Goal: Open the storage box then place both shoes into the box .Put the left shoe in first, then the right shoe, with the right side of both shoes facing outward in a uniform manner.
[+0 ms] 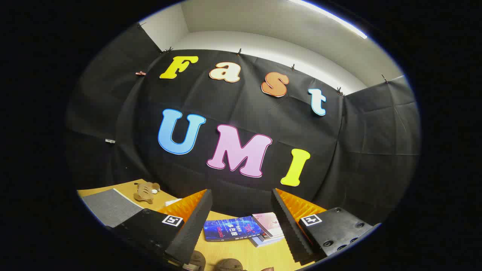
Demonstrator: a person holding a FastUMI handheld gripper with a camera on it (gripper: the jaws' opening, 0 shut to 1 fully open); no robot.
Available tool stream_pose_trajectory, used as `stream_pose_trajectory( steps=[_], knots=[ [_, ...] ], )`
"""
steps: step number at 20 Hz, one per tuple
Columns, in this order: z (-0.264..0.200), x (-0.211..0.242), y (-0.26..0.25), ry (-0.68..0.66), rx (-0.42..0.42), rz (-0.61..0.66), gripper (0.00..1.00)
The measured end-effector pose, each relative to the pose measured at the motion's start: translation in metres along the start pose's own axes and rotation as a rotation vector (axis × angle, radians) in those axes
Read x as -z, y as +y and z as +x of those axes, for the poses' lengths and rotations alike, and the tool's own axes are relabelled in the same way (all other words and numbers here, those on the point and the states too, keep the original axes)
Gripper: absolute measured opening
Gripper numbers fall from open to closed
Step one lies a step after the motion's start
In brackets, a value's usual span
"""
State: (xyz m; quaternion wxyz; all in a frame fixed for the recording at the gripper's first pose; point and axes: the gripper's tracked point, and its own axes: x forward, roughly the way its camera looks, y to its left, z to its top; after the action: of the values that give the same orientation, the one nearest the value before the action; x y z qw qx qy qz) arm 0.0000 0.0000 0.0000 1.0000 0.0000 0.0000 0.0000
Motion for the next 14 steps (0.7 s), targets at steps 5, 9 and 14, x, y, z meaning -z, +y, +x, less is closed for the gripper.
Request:
stream_pose_trajectory(
  steps=[5,9,14],
  knots=[
    [0.0,-0.001,0.005,-0.002,-0.019,-0.003,0.97],
    [0.002,0.0,0.01,0.001,-0.035,0.002,0.97],
    [0.003,0.0,0.016,0.002,-0.051,-0.013,0.97]
  ],
)
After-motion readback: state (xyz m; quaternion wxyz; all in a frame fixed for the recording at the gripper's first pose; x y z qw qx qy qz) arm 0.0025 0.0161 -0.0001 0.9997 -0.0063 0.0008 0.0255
